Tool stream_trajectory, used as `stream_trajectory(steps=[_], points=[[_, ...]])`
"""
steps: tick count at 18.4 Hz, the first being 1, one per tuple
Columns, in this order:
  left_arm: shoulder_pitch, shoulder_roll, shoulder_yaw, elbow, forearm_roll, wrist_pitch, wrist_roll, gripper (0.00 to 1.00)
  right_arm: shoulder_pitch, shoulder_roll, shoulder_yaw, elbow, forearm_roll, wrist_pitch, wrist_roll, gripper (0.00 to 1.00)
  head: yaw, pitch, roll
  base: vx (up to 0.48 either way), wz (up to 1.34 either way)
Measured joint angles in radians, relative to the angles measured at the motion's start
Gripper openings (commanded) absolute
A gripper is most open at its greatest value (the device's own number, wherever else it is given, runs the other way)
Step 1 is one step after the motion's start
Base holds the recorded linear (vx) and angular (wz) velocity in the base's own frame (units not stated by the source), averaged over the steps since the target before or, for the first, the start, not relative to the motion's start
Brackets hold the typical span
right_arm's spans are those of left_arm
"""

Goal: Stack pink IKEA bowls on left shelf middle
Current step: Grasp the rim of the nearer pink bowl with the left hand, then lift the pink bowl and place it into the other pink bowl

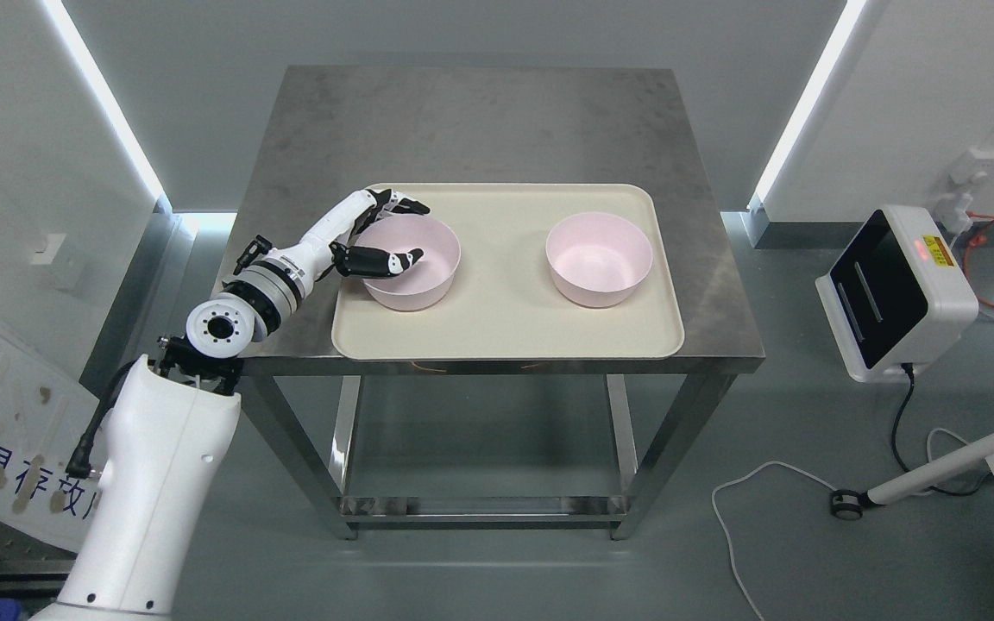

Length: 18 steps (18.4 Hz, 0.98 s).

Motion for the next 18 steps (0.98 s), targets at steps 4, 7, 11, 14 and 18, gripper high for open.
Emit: stream_trajectory(steps=[4, 7, 11, 14, 18], points=[[-0.014, 0.006, -0.009, 0.007, -0.022, -0.02, -0.003, 0.19, 0.0, 0.0, 0.0, 0.0, 0.0, 0.0, 0.0, 1.0, 0.0, 0.0, 0.0, 0.0, 0.0], [-0.019, 0.009, -0.016, 0.012, -0.031, -0.035, -0.003, 0.19, 0.0, 0.0, 0.0, 0.0, 0.0, 0.0, 0.0, 1.0, 0.0, 0.0, 0.0, 0.0, 0.0], [-0.022, 0.011, -0.023, 0.024, -0.053, -0.067, -0.004, 0.15, 0.0, 0.0, 0.0, 0.0, 0.0, 0.002, 0.0, 1.0, 0.0, 0.0, 0.0, 0.0, 0.0], [-0.023, 0.013, -0.028, 0.037, -0.066, -0.093, -0.004, 0.06, 0.0, 0.0, 0.0, 0.0, 0.0, 0.004, 0.0, 1.0, 0.0, 0.0, 0.0, 0.0, 0.0], [-0.023, 0.014, -0.029, 0.051, -0.076, -0.113, -0.004, 0.0, 0.0, 0.0, 0.0, 0.0, 0.0, 0.003, 0.0, 1.0, 0.0, 0.0, 0.0, 0.0, 0.0]])
